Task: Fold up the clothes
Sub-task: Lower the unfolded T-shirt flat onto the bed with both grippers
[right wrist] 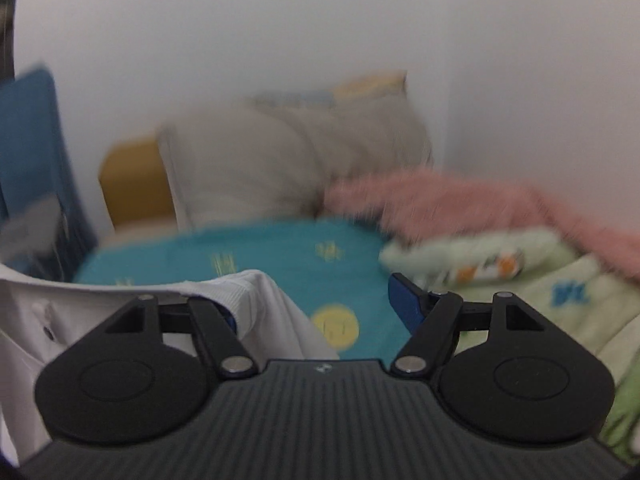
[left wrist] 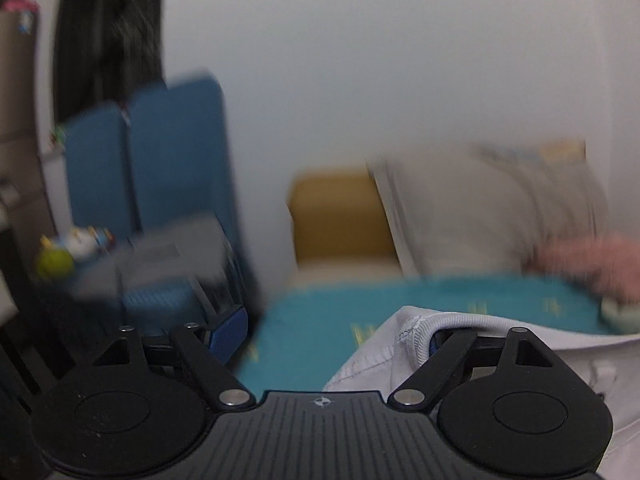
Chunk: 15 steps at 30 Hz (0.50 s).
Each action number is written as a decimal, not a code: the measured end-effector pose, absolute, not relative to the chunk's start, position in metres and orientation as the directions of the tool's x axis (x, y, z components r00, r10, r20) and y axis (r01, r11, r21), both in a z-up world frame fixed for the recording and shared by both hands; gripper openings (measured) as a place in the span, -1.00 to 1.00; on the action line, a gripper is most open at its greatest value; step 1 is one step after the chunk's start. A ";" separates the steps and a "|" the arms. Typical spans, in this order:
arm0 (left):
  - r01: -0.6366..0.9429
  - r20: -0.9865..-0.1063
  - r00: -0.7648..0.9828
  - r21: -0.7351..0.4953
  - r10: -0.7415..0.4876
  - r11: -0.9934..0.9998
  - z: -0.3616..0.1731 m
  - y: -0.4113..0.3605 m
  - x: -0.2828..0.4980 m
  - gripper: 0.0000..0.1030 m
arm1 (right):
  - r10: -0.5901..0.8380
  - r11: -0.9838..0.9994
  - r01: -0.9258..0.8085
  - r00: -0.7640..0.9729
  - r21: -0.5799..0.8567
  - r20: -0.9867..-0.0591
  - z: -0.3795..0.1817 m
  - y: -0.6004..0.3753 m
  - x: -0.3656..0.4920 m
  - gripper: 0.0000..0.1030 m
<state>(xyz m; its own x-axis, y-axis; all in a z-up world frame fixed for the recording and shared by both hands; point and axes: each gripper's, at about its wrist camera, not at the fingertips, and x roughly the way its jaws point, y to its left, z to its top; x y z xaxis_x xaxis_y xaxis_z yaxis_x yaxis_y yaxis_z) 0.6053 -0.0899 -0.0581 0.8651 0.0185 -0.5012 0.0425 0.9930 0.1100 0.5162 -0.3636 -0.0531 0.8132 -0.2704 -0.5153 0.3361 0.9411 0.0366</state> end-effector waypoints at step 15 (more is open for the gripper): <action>0.192 -0.692 0.715 0.060 -0.098 0.980 -0.130 -0.077 0.581 0.98 | 0.029 0.970 0.143 0.737 0.199 -0.675 -0.115 -0.364 0.499 0.40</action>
